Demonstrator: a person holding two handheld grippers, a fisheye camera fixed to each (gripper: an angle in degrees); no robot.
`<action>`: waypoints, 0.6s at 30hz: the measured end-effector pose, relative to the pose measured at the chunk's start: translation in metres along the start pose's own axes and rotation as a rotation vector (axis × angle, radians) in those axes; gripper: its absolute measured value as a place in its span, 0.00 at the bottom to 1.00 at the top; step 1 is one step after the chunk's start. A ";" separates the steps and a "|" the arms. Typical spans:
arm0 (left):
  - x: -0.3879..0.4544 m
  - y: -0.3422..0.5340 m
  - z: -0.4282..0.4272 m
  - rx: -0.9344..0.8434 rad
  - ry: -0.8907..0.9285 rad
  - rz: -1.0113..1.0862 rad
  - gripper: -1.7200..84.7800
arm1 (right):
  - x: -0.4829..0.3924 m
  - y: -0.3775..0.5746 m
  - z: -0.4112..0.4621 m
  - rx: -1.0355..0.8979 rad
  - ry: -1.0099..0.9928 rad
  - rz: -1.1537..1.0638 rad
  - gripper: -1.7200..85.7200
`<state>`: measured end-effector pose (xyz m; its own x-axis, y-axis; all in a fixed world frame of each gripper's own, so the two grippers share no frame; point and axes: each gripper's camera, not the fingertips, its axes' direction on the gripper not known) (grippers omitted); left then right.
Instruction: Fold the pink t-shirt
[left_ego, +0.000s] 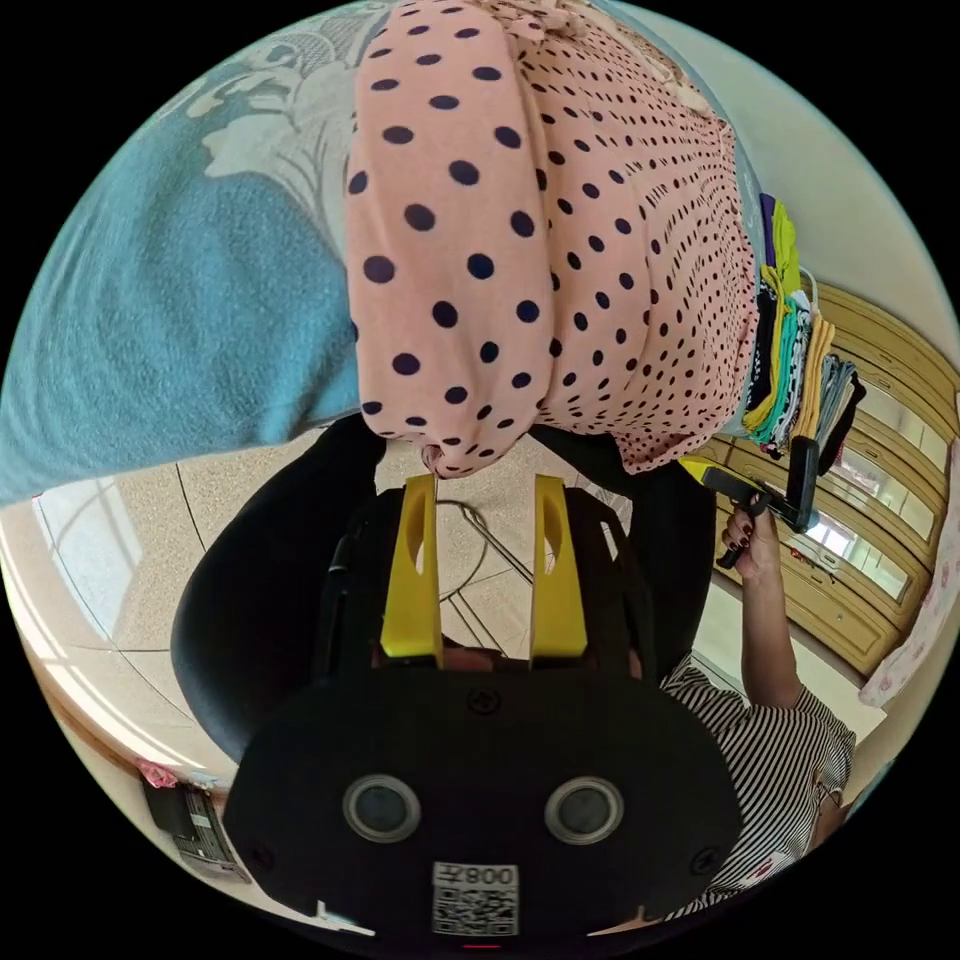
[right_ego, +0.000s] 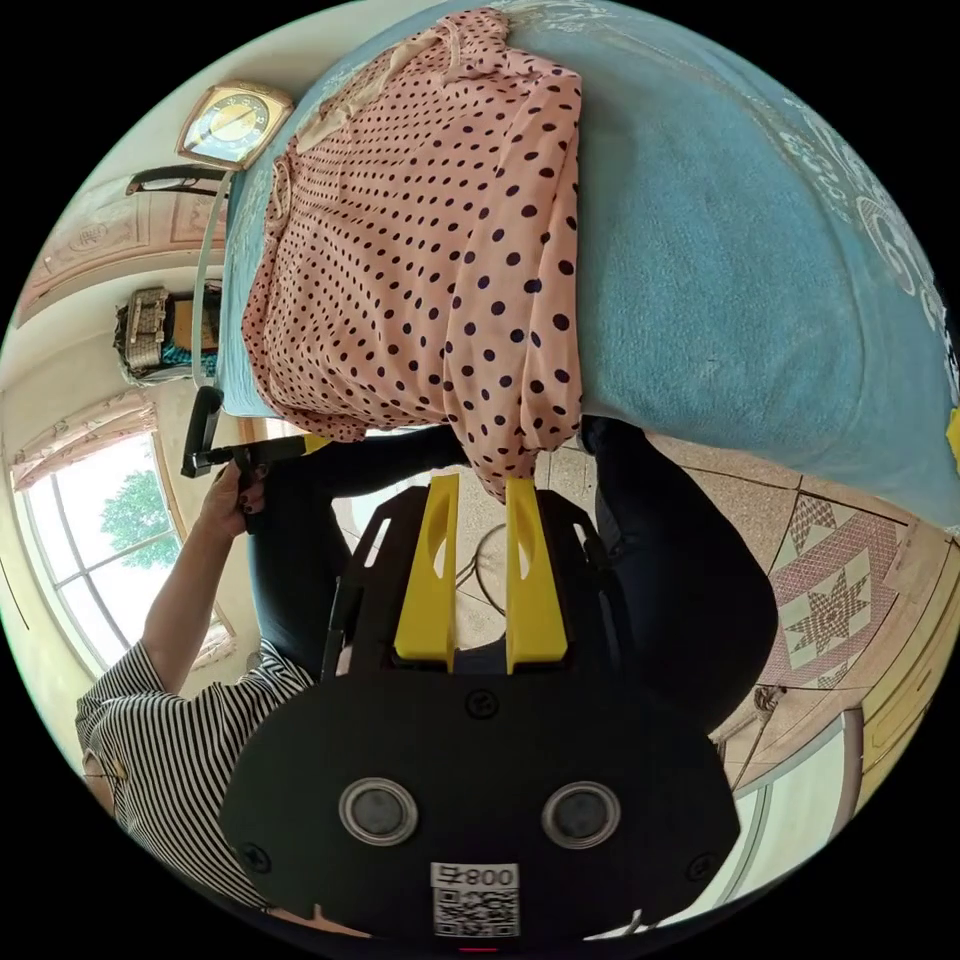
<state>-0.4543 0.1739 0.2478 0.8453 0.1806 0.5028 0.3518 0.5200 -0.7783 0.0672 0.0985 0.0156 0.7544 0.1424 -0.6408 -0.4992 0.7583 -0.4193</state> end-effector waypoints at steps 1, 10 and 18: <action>0.000 -0.002 0.002 -0.003 -0.005 -0.002 0.18 | 0.000 -0.001 0.003 -0.007 -0.001 0.003 0.11; -0.004 -0.023 0.007 0.061 -0.008 -0.061 0.07 | 0.011 -0.009 0.017 -0.006 -0.012 0.061 0.08; 0.006 -0.019 0.001 0.099 0.076 0.004 0.05 | -0.001 0.002 -0.004 0.001 -0.005 0.012 0.03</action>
<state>-0.4562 0.1658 0.2661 0.8759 0.1210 0.4670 0.3103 0.5998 -0.7375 0.0637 0.0979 0.0128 0.7508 0.1544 -0.6423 -0.5077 0.7570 -0.4114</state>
